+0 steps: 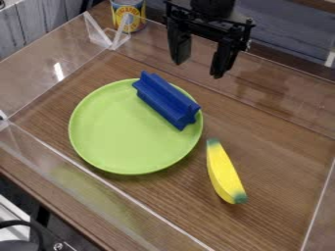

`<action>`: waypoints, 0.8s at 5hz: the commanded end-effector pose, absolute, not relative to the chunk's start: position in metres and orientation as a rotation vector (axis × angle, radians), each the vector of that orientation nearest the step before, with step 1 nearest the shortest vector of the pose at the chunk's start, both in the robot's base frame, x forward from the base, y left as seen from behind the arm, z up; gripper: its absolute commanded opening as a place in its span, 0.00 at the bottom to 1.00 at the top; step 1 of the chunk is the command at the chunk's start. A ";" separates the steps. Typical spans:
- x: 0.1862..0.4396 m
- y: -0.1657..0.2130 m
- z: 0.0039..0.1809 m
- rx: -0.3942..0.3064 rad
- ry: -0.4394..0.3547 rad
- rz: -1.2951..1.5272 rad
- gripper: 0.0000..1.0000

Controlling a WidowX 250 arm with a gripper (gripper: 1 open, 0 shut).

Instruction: Put the blue object in the green plate

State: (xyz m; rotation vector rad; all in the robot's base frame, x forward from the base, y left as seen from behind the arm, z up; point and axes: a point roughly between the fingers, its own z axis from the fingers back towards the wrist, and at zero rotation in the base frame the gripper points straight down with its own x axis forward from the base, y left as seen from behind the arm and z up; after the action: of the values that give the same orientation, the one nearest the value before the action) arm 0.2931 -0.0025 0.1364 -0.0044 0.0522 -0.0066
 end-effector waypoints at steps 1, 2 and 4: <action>0.294 0.000 0.130 -0.012 0.057 0.053 1.00; 0.293 0.007 0.123 -0.034 0.036 0.175 1.00; 0.297 0.024 0.114 -0.067 -0.011 0.373 1.00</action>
State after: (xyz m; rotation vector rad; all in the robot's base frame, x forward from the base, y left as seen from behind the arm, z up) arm 0.2951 0.0231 0.1034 -0.0644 0.0301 0.3709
